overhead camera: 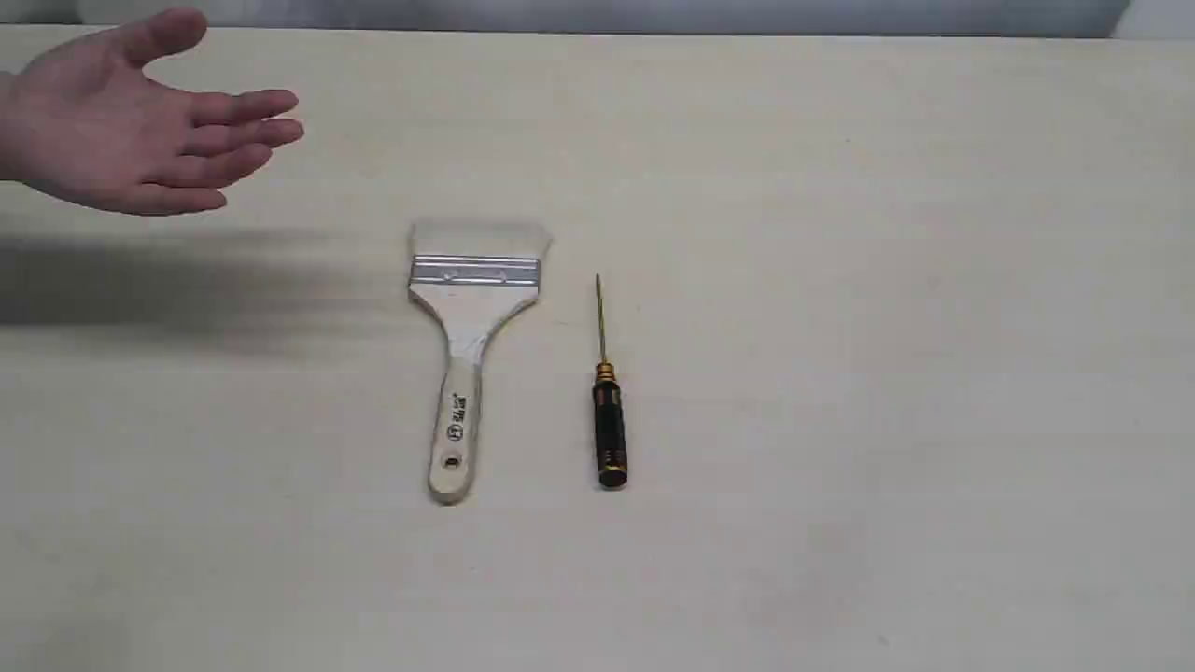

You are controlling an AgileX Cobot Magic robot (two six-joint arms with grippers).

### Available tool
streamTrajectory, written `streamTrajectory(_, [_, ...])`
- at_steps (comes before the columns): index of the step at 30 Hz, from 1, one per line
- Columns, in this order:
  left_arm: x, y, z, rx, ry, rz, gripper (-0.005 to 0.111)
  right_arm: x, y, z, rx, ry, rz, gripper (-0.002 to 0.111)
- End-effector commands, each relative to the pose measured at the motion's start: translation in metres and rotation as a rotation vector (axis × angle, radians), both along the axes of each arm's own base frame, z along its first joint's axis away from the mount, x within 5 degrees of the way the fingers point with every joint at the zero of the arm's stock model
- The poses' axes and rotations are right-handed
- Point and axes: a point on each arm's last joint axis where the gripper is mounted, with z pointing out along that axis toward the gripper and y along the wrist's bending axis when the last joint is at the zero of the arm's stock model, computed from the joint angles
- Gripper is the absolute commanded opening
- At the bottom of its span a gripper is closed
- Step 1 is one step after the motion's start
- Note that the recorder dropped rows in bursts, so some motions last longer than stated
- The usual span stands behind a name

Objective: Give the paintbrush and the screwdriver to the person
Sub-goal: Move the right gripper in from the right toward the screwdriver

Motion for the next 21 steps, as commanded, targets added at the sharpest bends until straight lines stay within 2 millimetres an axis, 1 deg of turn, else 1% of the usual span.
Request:
streamTrajectory(1, [0.0001,-0.0005,0.0004,-0.006,-0.011,-0.006,0.0,-0.0004,-0.0001,-0.0013,0.012,0.003,-0.001,0.004])
streamTrajectory(8, [0.0001,-0.0004,0.0006,-0.002,-0.013,-0.006,0.0,-0.0004,0.0,-0.0013,0.041,0.002,0.002,0.004])
streamTrajectory(12, [0.0001,-0.0004,0.0004,-0.002,-0.012,-0.006,0.0,-0.0004,-0.0001,-0.0005,0.145,-0.009,0.009,0.004])
streamTrajectory(16, [0.0001,-0.0004,0.0004,-0.002,-0.012,-0.006,0.0,-0.0006,0.0,0.0008,0.196,-0.025,0.018,0.006])
streamTrajectory(17, [0.0001,-0.0004,0.0004,-0.002,-0.012,-0.006,0.0,-0.0006,0.0005,0.0015,0.201,-0.032,0.03,0.008])
streamTrajectory(19, [0.0001,-0.0004,0.0004,-0.002,-0.012,-0.006,0.0,-0.0009,0.0027,0.0044,0.21,-0.059,0.08,0.016])
streamTrajectory(21, [0.0001,-0.0004,0.0004,-0.002,-0.012,-0.006,0.0,-0.0017,0.0059,0.0082,0.215,-0.094,0.151,0.028])
